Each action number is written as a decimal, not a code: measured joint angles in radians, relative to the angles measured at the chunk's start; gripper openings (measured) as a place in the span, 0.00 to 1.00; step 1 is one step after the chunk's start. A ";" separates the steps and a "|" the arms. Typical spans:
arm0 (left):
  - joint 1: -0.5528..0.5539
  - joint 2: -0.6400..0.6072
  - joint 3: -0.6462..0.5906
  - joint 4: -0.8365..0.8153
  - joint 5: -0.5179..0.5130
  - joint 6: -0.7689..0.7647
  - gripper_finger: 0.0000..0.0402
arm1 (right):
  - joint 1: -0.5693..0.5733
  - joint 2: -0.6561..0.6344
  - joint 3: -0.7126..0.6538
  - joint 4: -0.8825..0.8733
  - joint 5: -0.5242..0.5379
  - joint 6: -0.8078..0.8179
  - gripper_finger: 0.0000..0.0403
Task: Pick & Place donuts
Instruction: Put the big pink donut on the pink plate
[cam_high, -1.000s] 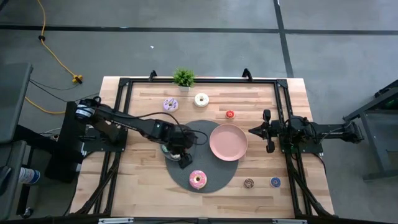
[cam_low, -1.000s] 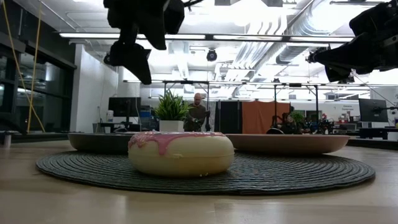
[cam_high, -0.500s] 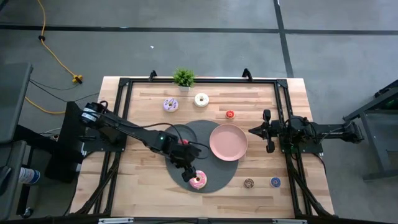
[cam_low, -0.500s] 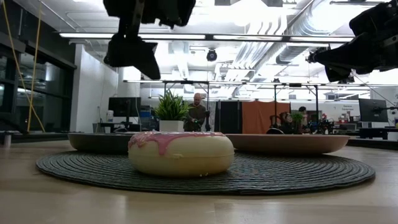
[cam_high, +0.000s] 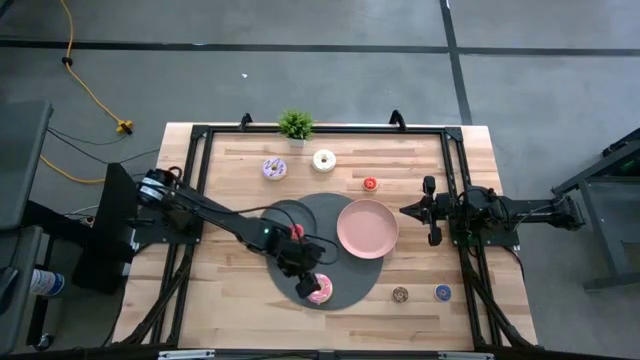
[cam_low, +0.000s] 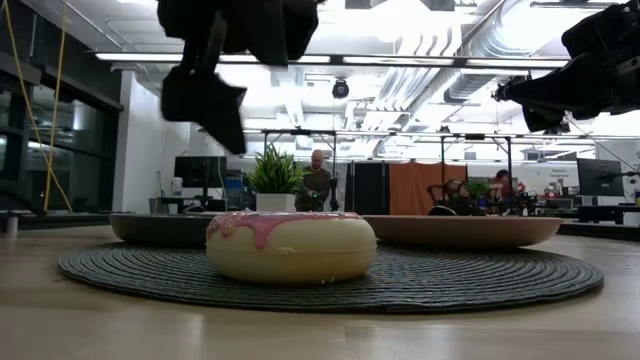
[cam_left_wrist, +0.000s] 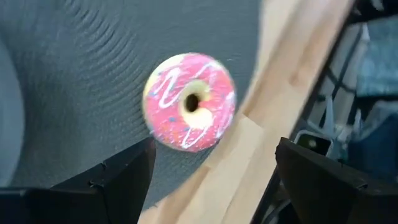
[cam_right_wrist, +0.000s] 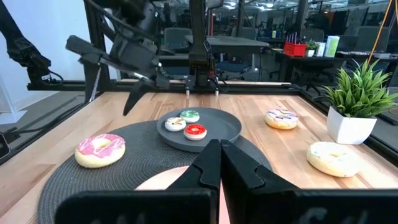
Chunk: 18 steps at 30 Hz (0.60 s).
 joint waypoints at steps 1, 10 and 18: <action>0.000 0.010 0.000 -0.004 0.000 -0.048 0.79 | 0.000 0.000 0.000 0.000 0.000 0.000 0.00; -0.026 0.039 0.000 -0.052 -0.103 -0.220 0.79 | 0.000 0.000 0.000 0.000 0.000 0.000 0.00; -0.039 0.039 -0.047 0.017 -0.143 -0.274 0.79 | 0.000 0.000 0.000 -0.001 0.000 0.000 0.00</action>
